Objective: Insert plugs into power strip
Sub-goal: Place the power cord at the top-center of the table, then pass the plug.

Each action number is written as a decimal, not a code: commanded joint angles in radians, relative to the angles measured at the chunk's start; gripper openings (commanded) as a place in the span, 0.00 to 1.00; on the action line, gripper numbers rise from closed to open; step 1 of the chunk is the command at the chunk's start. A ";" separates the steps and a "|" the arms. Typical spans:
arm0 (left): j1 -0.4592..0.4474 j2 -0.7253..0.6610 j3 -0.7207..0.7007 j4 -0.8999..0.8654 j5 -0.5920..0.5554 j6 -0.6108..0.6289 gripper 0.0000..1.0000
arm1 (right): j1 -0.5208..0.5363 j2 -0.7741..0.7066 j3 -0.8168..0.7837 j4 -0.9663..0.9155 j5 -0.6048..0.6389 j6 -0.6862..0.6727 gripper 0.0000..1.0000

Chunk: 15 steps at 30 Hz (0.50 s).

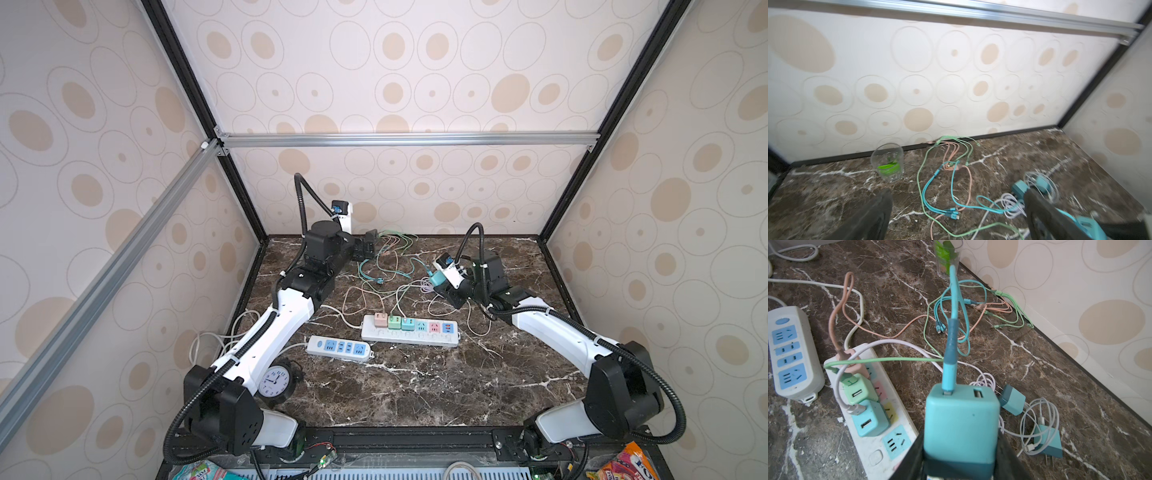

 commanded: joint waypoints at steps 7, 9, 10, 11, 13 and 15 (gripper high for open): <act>-0.071 0.197 0.325 -0.441 0.468 0.326 0.97 | 0.127 -0.062 -0.014 -0.009 0.104 -0.373 0.00; -0.094 0.245 0.376 -0.518 0.505 0.375 0.94 | 0.152 -0.066 -0.019 0.011 0.129 -0.414 0.00; -0.112 0.271 0.406 -0.570 0.506 0.406 0.93 | 0.160 -0.069 -0.025 0.026 0.134 -0.434 0.00; -0.124 0.295 0.430 -0.615 0.497 0.432 0.91 | 0.167 -0.073 -0.033 0.044 0.139 -0.450 0.00; -0.142 0.341 0.476 -0.696 0.500 0.480 0.88 | 0.182 -0.080 -0.056 0.090 0.156 -0.498 0.00; -0.144 0.363 0.491 -0.720 0.515 0.487 0.85 | 0.192 -0.085 -0.072 0.129 0.170 -0.522 0.00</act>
